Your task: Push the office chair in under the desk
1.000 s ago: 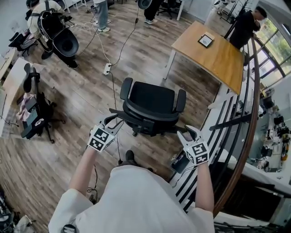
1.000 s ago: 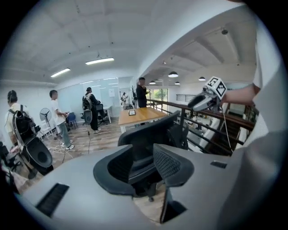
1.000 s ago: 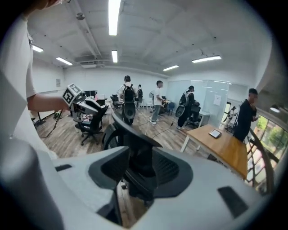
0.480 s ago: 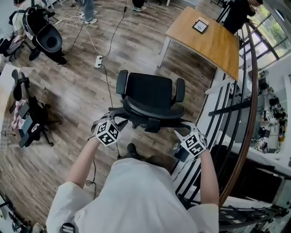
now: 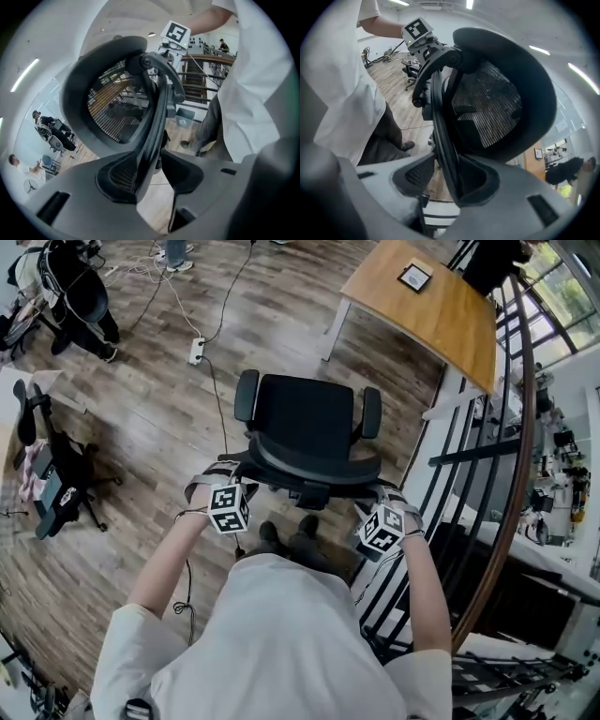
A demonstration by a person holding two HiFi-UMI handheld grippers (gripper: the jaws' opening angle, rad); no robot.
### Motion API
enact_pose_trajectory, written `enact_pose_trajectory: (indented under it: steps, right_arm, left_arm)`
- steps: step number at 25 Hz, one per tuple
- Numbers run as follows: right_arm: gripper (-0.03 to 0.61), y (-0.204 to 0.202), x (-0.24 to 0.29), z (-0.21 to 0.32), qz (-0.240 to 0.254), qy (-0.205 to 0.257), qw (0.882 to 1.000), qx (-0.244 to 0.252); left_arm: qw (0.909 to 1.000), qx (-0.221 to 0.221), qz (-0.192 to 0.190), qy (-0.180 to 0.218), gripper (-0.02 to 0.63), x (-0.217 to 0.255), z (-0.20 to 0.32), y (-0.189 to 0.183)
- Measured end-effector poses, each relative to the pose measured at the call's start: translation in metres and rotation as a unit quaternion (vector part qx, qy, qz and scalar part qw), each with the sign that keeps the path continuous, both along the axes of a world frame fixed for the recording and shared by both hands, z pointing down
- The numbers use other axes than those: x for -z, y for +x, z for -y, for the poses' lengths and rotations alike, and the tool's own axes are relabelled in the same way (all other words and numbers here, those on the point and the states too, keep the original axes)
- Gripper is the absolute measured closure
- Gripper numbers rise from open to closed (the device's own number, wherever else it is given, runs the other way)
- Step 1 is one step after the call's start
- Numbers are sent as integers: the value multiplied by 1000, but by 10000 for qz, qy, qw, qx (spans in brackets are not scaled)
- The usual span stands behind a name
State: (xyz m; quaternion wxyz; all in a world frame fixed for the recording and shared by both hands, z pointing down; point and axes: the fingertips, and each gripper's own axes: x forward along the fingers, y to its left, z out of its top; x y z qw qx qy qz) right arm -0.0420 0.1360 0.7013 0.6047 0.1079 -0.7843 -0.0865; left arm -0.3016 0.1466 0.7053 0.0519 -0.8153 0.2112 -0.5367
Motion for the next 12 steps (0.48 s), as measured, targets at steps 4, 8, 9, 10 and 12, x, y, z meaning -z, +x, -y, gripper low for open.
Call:
enact_pose_trajectory:
  steps: [4,8,9,10,12]
  right_arm:
    - [431,6,-22,3,-383,50,9987,320]
    - [431,19,-39,9,-914,218,9941,536]
    - [431,23,-43,12,-1025,268,9930,525]
    - [431,27,-45,14,-1128,323,9918,508]
    - [431,34,-51,20,-1317,454,9890,492]
  left_arm:
    - [9987,-183,467,-16,449,-18,-2,-2]
    - [9939,-250,1060,175,449,-30,7,-12]
    - [9928,-239,1159,194,449,-33,9,-14]
    - [9919,-219,1231,210,445,-36,11,-16]
    - [9895,-201,1405,273,440,-41,15,-20]
